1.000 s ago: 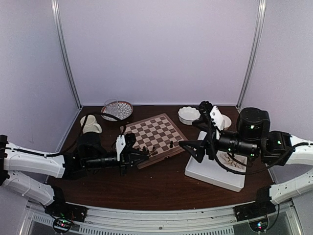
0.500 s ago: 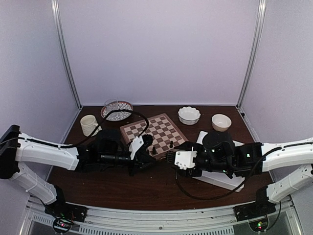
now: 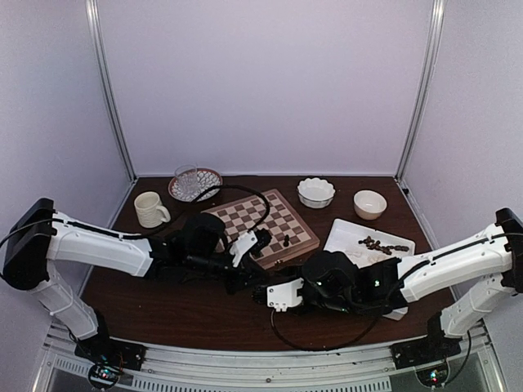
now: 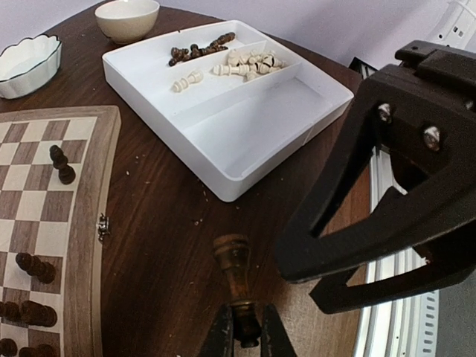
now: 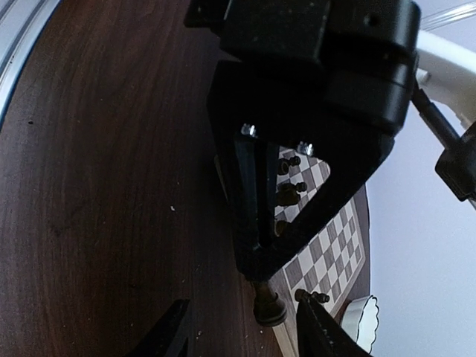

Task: Set up the chess pieces on the board
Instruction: Pass from the left arm to the right

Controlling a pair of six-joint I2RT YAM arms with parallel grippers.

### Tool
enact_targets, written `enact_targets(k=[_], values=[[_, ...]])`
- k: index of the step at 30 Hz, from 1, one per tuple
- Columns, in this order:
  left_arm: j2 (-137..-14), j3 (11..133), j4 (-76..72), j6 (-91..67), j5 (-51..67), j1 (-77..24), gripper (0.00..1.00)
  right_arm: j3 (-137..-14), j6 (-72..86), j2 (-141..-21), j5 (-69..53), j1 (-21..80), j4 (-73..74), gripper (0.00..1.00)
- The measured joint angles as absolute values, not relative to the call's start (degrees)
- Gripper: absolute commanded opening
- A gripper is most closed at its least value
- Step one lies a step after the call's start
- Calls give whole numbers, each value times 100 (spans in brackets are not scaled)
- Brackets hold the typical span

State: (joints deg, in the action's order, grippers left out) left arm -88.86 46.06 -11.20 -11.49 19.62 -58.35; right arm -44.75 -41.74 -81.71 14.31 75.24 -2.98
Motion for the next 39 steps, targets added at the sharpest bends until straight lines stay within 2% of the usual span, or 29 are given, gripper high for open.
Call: enact_targets(k=[17, 22, 26, 34, 37, 39], values=[[-9109, 4880, -823, -1326, 2294, -5835, 0, -4772, -4047, -8960, 2316, 7524, -467, 24], [-9153, 4943, -709, -1350, 2320, -5830, 0, -4840, -4053, -9126, 2432, 7531, -454, 22], [-9161, 4943, -637, -1352, 2318, -5822, 0, -4864, -4062, -9205, 2486, 7555, -449, 14], [-9161, 4954, -624, -1363, 2307, -5795, 0, -4928, -4086, -9290, 2641, 7581, -397, 11], [-9161, 4954, -589, -1358, 2305, -5780, 2, -4958, -4115, -9356, 2703, 7592, -405, 0], [-9161, 4954, -578, -1350, 2303, -5774, 4, -4971, -4121, -9376, 2722, 7596, -405, 0]])
